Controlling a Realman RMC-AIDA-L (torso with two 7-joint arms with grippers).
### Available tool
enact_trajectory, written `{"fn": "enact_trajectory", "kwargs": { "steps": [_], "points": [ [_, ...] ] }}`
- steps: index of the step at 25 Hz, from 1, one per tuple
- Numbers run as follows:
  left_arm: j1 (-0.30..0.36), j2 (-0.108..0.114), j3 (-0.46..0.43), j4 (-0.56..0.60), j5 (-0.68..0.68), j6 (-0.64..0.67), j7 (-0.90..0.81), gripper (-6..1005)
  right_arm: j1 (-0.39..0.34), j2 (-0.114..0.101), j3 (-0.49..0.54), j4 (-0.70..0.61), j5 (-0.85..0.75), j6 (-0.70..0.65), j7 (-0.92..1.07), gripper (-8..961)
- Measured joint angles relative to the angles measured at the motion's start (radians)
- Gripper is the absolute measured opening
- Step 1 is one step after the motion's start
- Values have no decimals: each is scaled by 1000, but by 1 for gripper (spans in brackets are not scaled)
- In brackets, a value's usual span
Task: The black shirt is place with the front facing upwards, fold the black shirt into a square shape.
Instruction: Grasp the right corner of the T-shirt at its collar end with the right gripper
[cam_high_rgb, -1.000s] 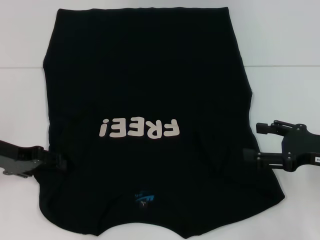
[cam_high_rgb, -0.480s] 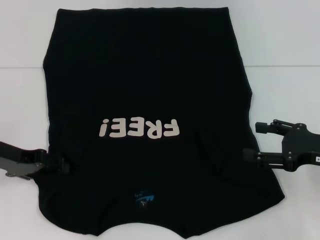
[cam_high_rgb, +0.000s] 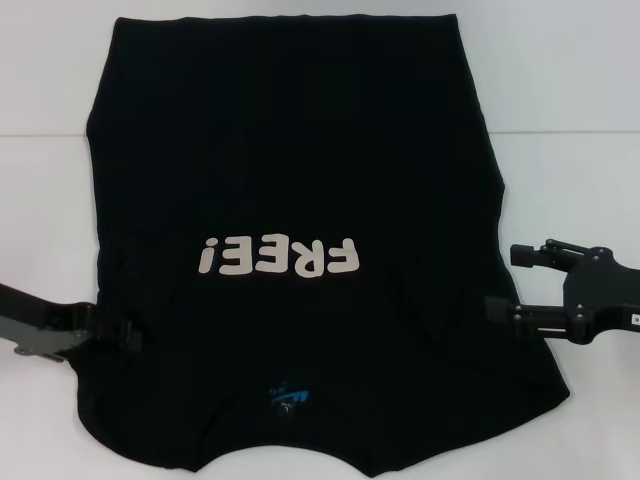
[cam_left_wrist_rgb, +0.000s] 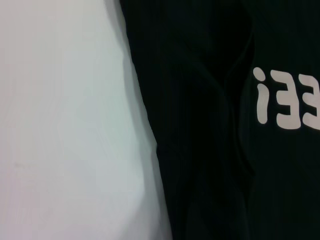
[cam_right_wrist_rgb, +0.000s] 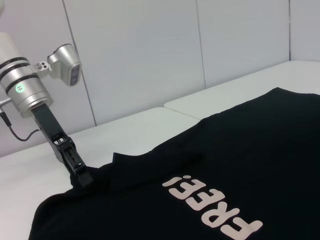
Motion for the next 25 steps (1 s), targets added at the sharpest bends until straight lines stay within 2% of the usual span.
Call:
{"fn": "enact_trajectory", "kwargs": {
  "steps": [12,18,25],
  "points": [
    [0,-2,26,8,-2,8,14,700,0,1,6,1,0,-6,0,915],
    [4,-3,26,17,-8,9,32,481,-1,-1,22,1,0,-12,0,915],
    [4,-4,25,18,-8,12,41,172,-3,-3,25,6,0,-15,0,915]
  ]
}}
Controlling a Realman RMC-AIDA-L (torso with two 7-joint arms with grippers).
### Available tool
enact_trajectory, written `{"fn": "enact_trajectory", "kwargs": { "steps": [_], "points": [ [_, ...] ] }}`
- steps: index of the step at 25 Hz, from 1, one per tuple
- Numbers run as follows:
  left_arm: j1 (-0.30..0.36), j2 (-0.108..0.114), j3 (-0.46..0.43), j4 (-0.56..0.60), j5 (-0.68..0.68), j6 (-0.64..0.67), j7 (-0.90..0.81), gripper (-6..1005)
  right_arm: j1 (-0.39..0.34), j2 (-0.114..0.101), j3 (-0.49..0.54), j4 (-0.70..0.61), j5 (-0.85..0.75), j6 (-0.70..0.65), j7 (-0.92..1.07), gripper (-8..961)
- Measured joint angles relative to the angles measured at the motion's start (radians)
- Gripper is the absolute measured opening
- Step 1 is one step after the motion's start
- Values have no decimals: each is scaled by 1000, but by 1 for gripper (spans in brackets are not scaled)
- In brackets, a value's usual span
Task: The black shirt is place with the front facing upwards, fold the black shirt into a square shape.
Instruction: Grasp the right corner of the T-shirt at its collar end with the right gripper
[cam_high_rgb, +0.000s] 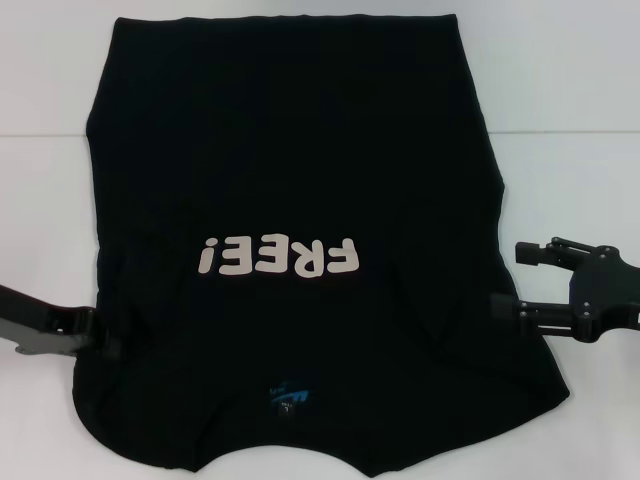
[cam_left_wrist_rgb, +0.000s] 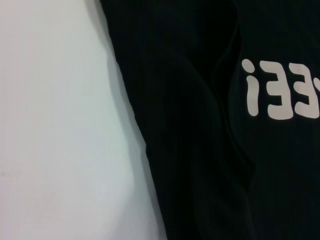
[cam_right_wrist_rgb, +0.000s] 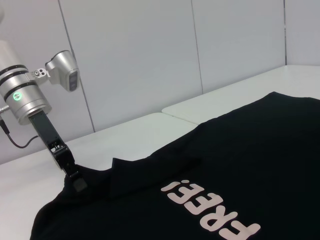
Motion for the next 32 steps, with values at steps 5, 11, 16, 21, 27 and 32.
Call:
{"fn": "enact_trajectory", "kwargs": {
  "steps": [5,11,16,21,27,32],
  "points": [
    [3,2,-1,3,-3,3,2,54,-4,-2,0,-2,0,7,27,915],
    [4,9,-9,4,-4,18,5,47,2,-49,-9,-29,-21,27,246,915],
    [3,12,-23,5,-14,18,34,45,50,-114,-18,-100,-164,34,615,915],
    [2,19,-27,5,-16,20,44,44,140,-177,-80,-113,-382,24,951,915],
    [-2,24,-27,5,-16,41,45,41,220,-165,-98,-114,-563,-49,1129,916],
    [-2,24,-27,5,-16,41,46,37,231,-141,-115,-94,-570,-58,1144,915]
  ]
}}
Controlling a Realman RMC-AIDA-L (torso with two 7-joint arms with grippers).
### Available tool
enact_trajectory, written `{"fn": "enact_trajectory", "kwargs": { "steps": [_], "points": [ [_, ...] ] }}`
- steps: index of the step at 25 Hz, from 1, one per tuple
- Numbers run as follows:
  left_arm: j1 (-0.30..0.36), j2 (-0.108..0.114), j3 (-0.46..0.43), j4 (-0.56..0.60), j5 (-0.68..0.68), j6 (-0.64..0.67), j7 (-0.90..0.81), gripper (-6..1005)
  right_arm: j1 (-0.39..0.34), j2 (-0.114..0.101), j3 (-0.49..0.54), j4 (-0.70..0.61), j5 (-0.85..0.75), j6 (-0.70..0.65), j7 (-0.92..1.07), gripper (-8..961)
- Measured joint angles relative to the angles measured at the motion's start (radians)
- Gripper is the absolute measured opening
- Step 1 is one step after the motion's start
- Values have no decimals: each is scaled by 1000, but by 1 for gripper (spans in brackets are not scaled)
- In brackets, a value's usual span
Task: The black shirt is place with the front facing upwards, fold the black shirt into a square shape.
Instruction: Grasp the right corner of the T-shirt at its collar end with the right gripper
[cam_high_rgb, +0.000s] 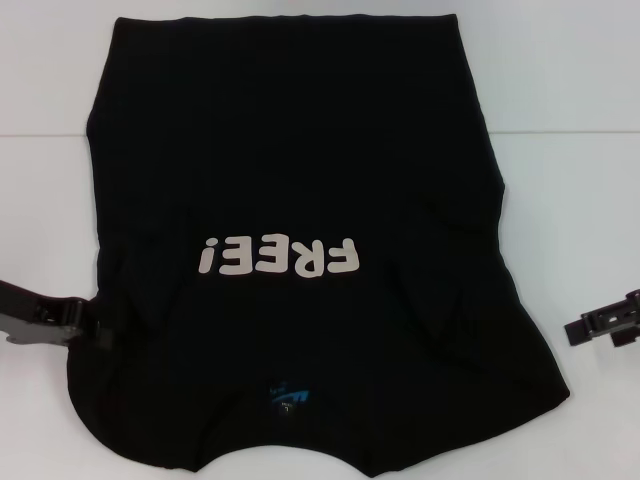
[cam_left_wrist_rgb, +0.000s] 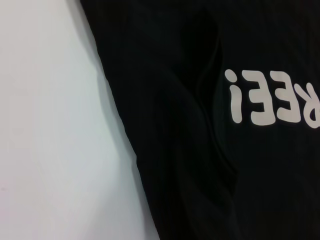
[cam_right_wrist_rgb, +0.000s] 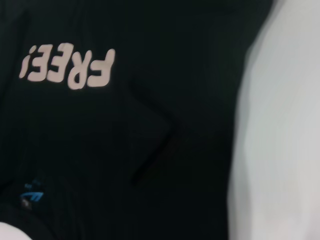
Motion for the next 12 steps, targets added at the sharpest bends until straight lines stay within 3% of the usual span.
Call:
{"fn": "enact_trajectory", "kwargs": {
  "steps": [12],
  "points": [
    [5,-3,-5,-3,0,-7,12,36,10,43,-4,71,2,46,-57,912]
  ]
}}
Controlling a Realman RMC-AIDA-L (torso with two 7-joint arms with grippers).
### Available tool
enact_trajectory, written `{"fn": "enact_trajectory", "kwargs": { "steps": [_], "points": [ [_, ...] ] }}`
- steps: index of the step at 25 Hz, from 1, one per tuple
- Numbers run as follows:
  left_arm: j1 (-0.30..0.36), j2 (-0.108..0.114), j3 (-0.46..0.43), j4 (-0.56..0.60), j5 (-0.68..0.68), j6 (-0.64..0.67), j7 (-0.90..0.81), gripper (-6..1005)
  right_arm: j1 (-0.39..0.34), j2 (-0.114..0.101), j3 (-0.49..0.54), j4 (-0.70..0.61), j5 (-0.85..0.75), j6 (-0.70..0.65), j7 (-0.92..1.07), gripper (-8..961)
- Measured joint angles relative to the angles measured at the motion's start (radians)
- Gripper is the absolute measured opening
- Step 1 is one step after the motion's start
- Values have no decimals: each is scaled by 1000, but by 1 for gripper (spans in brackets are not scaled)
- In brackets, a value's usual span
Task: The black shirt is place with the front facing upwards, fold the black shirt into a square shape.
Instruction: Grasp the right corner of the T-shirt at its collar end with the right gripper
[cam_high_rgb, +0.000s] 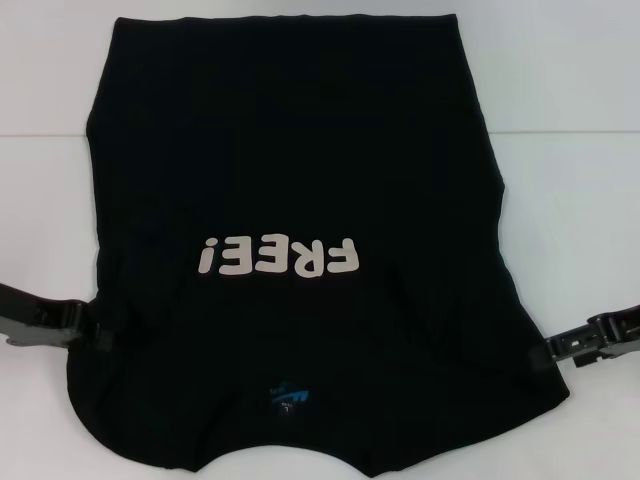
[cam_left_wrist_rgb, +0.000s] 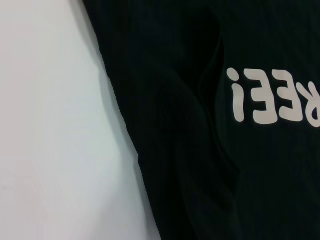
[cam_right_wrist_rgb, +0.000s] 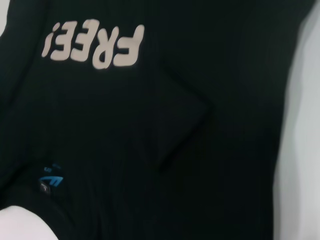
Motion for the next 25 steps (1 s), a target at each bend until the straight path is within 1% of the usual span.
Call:
{"fn": "enact_trajectory", "kwargs": {
  "steps": [6,18,21,25],
  "points": [
    [0,0,-4,-2,-2,0,7,36,2,17,-26,4,-4,28,-3,910],
    [-3,-2,-3,-1,-2,0,9,36,17,24,-65,38,-5,61,-5,906],
    [-3,-2,-3,0,-2,0,9,36,20,30,-83,39,-5,67,-7,905],
    [-1,-2,-3,0,-4,-1,16,36,21,34,-114,36,-6,73,-7,767]
  ]
}}
